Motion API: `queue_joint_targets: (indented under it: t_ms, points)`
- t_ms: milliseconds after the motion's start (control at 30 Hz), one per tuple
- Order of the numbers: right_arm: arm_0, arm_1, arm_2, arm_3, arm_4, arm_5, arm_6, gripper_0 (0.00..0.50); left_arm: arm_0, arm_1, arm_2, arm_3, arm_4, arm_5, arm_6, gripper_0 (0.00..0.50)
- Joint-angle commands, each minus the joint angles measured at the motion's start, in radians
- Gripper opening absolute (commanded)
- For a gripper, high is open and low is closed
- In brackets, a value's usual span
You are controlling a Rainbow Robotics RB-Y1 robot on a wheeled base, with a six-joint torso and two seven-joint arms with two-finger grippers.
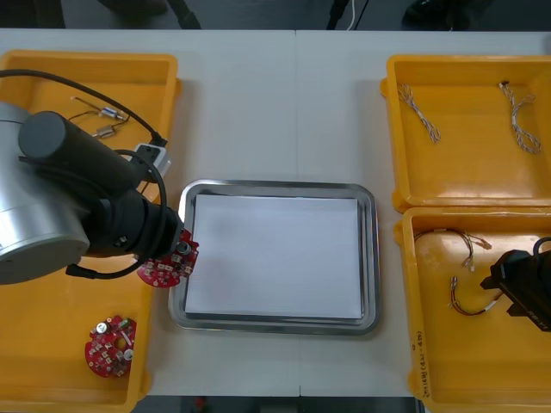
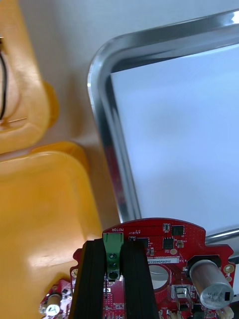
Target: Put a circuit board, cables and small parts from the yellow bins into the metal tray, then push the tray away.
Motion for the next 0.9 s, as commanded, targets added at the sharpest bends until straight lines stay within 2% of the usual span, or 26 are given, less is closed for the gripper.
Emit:
queue_joint_targets:
  t_ms: [33,200,467,900]
  points:
    - [-0.009,0.018,0.028,0.010,0.018,-0.026,-0.031,0.500,-0.071,-0.053,-0.083,-0.030,-0.048,0.000,0.109,0.000]
    - [-0.008,0.018,0.048,0.035,0.031,-0.040,-0.033,0.500,-0.088,-0.070,-0.171,-0.018,-0.105,-0.027,0.139,0.000]
    - [-0.001,0.018,0.069,0.035,0.063,-0.040,-0.033,0.500,-0.096,-0.076,-0.254,0.073,-0.124,-0.144,0.144,0.000]
    - [0.011,0.019,0.100,0.036,0.100,-0.055,-0.036,0.500,-0.096,-0.086,-0.358,0.162,-0.193,-0.258,0.155,0.000]
